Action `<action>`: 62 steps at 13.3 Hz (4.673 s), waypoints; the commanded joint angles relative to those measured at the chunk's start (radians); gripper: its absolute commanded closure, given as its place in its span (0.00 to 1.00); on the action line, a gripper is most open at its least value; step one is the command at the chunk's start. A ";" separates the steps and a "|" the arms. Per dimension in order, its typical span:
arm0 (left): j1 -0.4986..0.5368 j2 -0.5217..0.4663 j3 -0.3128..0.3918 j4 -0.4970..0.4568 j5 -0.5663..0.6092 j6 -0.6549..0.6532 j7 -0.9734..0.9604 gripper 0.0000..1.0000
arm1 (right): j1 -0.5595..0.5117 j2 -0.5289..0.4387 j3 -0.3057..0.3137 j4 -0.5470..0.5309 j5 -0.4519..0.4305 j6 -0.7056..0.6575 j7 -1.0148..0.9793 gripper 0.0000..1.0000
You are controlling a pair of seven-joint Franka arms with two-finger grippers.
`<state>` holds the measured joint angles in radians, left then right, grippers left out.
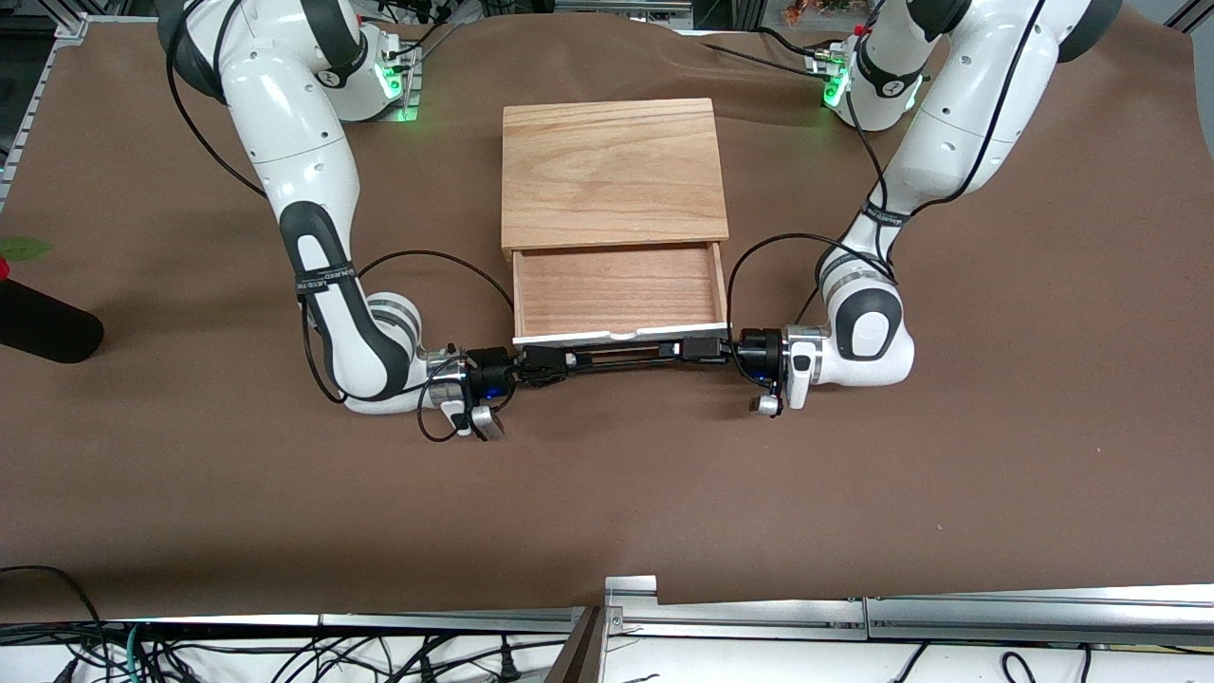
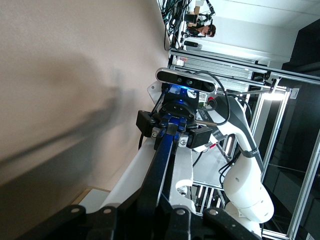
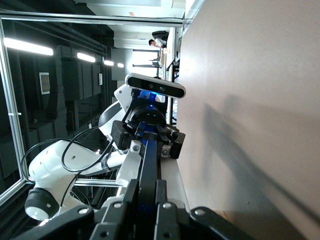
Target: Pull top drawer with both arms simultaneously
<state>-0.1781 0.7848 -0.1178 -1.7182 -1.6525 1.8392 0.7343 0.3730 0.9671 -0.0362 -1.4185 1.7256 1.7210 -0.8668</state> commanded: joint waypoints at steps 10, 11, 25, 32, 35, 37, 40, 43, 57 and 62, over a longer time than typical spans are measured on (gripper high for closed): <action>0.052 -0.013 0.078 -0.075 0.074 -0.001 -0.093 0.00 | -0.100 -0.054 -0.088 0.024 -0.062 -0.067 0.012 0.00; 0.055 -0.027 0.088 -0.074 0.098 -0.003 -0.101 0.00 | -0.100 -0.064 -0.114 0.024 -0.102 -0.069 0.028 0.00; 0.193 -0.669 0.155 -0.144 1.484 0.005 -0.408 0.00 | -0.094 -0.071 -0.306 0.345 -0.631 -0.058 0.656 0.00; 0.223 -0.872 0.155 -0.156 1.634 -0.104 -0.435 0.00 | -0.029 -0.129 -0.432 0.362 -0.926 -0.108 0.865 0.00; 0.227 -0.953 0.155 -0.159 1.655 -0.188 -0.616 0.00 | -0.034 -0.198 -0.464 0.355 -1.125 -0.144 0.852 0.00; 0.227 -0.975 0.156 -0.149 1.671 -0.237 -0.664 0.00 | -0.040 -0.264 -0.456 0.319 -1.265 -0.144 0.853 0.00; 0.226 -0.984 0.158 -0.133 1.704 -0.284 -0.705 0.00 | -0.067 -0.382 -0.426 0.205 -1.359 -0.130 0.855 0.00; 0.207 -0.977 0.184 -0.109 1.709 -0.310 -0.707 0.00 | -0.130 -0.468 -0.407 0.153 -1.434 -0.129 0.856 0.00; 0.218 -0.937 0.179 -0.070 1.702 -0.308 -0.707 0.00 | -0.433 -0.944 -0.087 -0.206 -1.738 -0.144 0.738 0.00; 0.216 -0.938 0.171 -0.067 1.703 -0.324 -0.707 0.00 | -0.437 -0.912 -0.079 -0.173 -1.738 -0.173 0.727 0.00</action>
<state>0.0455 -0.1600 0.0581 -1.8081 0.0273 1.5381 0.0432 -0.0392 0.0518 -0.1381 -1.6043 0.0017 1.5715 -0.1214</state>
